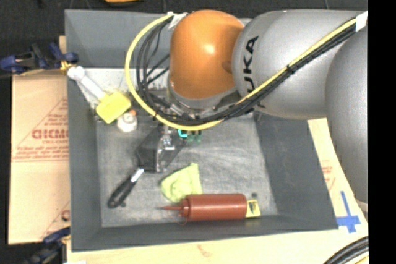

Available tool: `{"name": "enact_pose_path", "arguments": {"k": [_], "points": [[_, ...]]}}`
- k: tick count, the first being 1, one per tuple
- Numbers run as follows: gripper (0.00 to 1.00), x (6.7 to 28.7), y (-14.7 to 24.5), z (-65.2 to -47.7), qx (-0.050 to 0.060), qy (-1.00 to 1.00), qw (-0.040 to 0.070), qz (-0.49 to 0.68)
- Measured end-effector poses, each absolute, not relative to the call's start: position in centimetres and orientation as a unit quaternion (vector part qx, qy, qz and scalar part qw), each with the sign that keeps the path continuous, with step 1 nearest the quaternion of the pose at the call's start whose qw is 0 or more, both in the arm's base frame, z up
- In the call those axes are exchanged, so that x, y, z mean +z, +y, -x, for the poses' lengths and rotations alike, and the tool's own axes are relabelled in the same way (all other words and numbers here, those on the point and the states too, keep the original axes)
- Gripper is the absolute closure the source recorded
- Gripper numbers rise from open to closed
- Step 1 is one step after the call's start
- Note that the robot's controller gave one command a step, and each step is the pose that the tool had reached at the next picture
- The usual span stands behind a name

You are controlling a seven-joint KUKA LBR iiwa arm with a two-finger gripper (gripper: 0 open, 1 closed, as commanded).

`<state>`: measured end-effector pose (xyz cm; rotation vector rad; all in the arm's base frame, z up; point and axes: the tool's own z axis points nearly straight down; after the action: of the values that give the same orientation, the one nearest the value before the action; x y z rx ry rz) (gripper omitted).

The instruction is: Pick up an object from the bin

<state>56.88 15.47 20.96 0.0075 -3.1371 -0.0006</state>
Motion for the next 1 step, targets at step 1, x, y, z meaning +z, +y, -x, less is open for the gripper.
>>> {"name": "enact_pose_path", "arguments": {"k": [1], "points": [[0.00,21.43,15.39,-57.06,-0.001,-1.000,-0.002,0.000]]}}
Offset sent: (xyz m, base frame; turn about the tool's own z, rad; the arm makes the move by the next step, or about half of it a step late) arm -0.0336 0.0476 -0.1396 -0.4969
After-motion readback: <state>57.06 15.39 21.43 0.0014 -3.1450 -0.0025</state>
